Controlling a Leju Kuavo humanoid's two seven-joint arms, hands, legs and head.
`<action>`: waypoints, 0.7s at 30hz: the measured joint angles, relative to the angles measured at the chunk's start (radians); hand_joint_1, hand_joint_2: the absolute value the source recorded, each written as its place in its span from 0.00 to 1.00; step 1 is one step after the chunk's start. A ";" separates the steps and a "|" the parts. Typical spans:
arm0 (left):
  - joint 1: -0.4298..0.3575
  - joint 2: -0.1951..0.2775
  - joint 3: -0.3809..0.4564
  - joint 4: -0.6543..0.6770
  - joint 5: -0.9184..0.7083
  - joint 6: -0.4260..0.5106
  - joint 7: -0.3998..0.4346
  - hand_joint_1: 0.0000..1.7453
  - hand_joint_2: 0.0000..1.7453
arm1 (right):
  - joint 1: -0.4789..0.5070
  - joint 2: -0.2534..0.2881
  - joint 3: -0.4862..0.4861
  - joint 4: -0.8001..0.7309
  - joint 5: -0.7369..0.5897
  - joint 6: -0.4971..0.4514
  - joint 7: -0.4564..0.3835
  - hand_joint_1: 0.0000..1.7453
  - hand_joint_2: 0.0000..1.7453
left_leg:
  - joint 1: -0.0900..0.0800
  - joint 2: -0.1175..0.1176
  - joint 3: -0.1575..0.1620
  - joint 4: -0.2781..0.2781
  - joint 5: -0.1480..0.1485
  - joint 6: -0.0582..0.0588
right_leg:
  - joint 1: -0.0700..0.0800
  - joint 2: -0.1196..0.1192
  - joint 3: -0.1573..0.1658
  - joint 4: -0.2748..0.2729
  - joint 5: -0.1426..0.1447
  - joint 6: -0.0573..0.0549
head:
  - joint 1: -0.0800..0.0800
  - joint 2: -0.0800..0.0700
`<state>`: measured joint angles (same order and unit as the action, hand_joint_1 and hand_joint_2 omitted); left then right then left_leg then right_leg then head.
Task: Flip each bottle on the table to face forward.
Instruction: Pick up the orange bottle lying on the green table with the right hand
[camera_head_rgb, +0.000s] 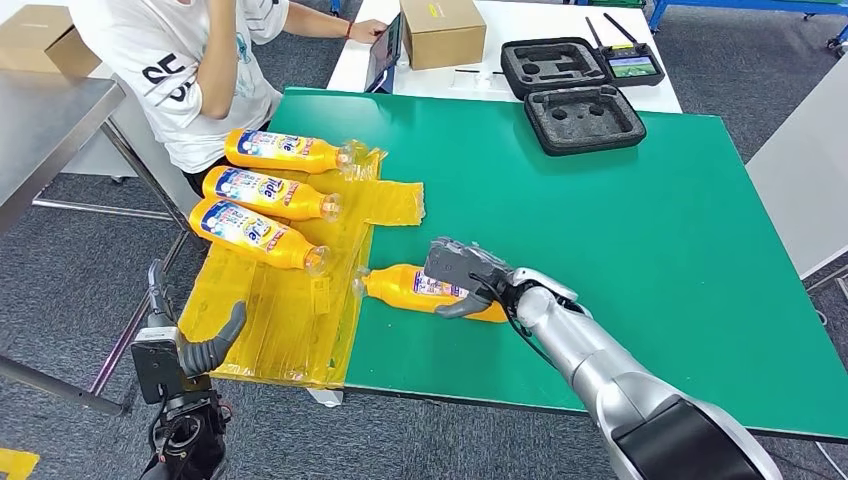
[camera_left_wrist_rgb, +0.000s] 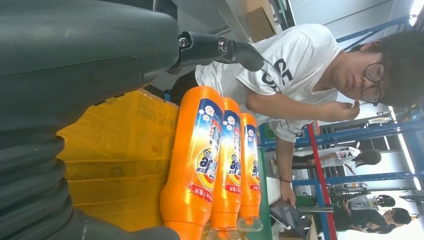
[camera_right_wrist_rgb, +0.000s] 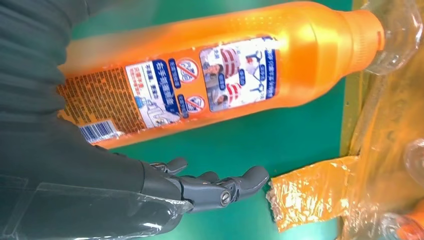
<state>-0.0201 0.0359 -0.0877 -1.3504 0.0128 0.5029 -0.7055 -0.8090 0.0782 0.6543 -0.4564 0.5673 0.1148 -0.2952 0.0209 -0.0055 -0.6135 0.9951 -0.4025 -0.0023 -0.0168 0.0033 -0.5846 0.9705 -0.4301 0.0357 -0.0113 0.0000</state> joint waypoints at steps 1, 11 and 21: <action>0.000 0.000 0.000 0.000 0.000 0.000 0.000 0.00 1.00 | 0.000 0.000 0.002 0.003 0.001 0.000 0.000 0.00 1.00 | 0.000 0.000 0.000 0.000 0.000 0.000 | 0.000 0.000 0.000 0.000 0.000 0.000 | 0.000 0.000; 0.000 0.000 0.000 0.000 0.001 0.000 0.000 0.00 1.00 | 0.000 0.000 0.015 0.021 0.002 0.000 0.000 0.00 1.00 | 0.000 0.000 0.000 0.000 0.000 0.000 | 0.000 0.000 0.000 0.000 0.000 0.000 | 0.000 0.000; -0.006 0.000 0.000 0.009 0.008 -0.010 0.002 0.00 1.00 | 0.000 -0.009 0.027 0.031 0.018 0.025 0.027 0.00 1.00 | 0.000 0.000 0.000 0.000 0.000 0.000 | 0.000 0.000 0.000 0.000 0.000 0.000 | 0.000 0.000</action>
<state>-0.0258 0.0359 -0.0879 -1.3414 0.0204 0.4933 -0.7031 -0.8092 0.0695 0.6812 -0.4251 0.5858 0.1402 -0.2682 0.0209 -0.0056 -0.6130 0.9951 -0.4025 -0.0023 -0.0168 0.0033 -0.5845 0.9704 -0.4301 0.0357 -0.0112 -0.0001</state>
